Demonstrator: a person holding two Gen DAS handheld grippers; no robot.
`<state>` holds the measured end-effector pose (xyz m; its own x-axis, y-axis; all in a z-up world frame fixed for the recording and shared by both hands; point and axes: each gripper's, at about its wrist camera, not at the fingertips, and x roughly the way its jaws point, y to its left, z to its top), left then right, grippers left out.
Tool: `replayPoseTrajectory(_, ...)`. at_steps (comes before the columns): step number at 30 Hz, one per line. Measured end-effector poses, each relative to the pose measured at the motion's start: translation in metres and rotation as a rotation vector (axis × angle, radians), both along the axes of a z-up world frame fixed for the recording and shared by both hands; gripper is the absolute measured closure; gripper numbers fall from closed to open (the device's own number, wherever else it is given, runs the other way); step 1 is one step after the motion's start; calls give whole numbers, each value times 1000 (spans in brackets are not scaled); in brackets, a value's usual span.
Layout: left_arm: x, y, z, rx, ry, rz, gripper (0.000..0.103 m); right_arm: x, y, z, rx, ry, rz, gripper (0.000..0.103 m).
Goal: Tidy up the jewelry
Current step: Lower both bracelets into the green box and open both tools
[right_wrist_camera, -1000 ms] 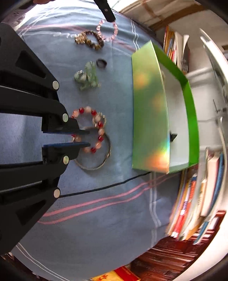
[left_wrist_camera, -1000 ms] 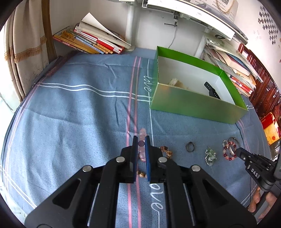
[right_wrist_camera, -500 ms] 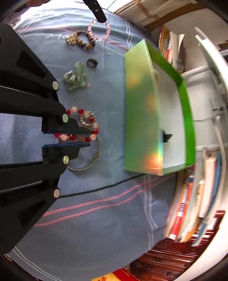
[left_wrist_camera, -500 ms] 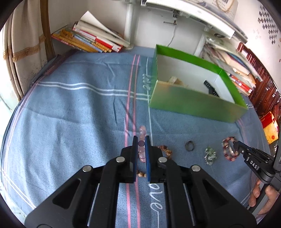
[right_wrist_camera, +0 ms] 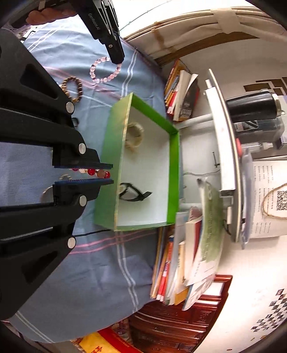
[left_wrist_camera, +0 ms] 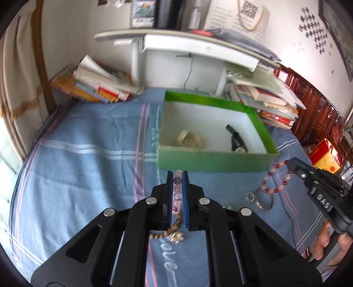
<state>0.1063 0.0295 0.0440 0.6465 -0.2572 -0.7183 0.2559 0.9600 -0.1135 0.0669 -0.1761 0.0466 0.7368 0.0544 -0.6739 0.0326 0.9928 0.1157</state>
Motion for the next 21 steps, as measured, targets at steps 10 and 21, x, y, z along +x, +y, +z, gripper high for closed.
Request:
replayPoseTrajectory(10, 61, -42, 33, 13, -56, -39, 95, 63, -22, 22, 5, -60, -73, 95)
replayPoseTrajectory(21, 127, -97, -18, 45, 45, -96, 95, 108, -44, -29, 16, 39, -129, 95)
